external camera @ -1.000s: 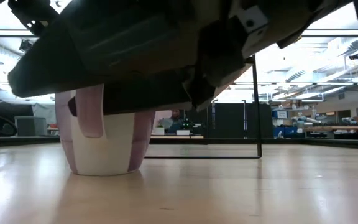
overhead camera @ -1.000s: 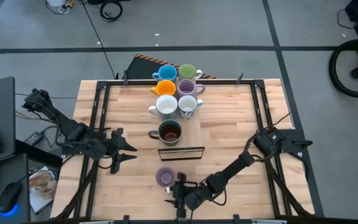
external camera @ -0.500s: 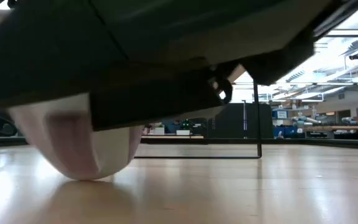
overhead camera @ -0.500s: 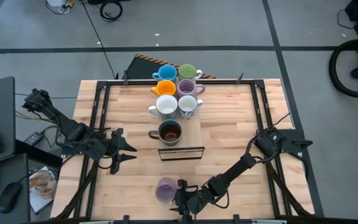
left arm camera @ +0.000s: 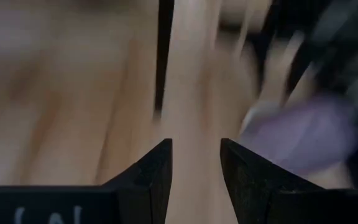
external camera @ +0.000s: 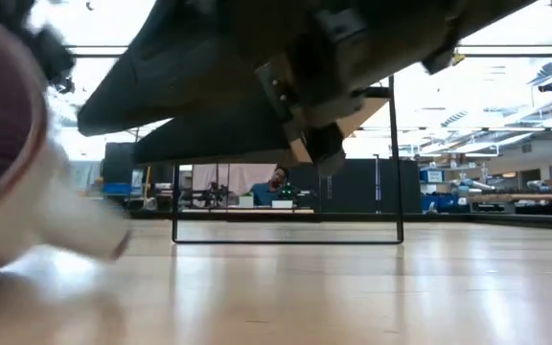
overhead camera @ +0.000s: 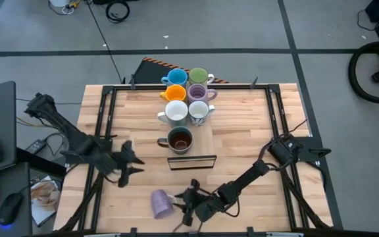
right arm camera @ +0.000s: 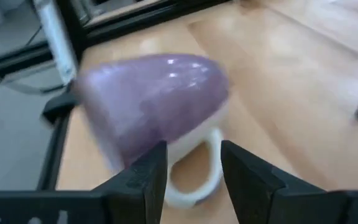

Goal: Place coffee mugs
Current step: Put the purple-white mug on the shelf

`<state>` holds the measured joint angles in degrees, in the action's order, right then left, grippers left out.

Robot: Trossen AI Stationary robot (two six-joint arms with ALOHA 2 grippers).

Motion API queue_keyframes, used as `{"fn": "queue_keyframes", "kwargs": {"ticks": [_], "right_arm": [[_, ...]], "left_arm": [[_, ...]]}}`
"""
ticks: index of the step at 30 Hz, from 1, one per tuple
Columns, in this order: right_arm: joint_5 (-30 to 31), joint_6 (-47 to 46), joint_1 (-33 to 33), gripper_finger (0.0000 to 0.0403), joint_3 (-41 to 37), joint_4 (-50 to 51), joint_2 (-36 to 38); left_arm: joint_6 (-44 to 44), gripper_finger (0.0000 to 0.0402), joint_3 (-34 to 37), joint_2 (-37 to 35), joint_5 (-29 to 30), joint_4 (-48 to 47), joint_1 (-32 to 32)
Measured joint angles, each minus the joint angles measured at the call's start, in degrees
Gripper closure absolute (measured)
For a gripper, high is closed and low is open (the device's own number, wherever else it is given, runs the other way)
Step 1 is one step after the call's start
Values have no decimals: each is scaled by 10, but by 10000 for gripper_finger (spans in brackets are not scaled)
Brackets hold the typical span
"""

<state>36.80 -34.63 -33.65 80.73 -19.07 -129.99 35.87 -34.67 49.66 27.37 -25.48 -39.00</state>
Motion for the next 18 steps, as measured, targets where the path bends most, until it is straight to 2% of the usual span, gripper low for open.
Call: {"fn": "queue_keyframes", "kwargs": {"ticks": [3, 5, 7, 11, 13, 18], "right_arm": [[-12, -6, 14, 250, 4, -8, 0], [-24, 0, 19, 252, 12, 0, 0], [-27, 0, 22, 252, 17, 16, 2], [-33, -1, 21, 253, 17, 84, 26], [-6, 3, 14, 253, 17, 120, 48], [18, 77, -15, 253, 18, 118, 67]], "left_arm": [[41, 261, 85, 46, -21, 74, -27], [62, 261, 112, 66, -26, 140, -44], [85, 261, 125, 81, -14, 148, -63], [99, 261, 112, 97, 18, 166, -109], [85, 261, 98, 112, 41, 163, -136], [42, 261, 47, 177, 110, 168, -180]]}}
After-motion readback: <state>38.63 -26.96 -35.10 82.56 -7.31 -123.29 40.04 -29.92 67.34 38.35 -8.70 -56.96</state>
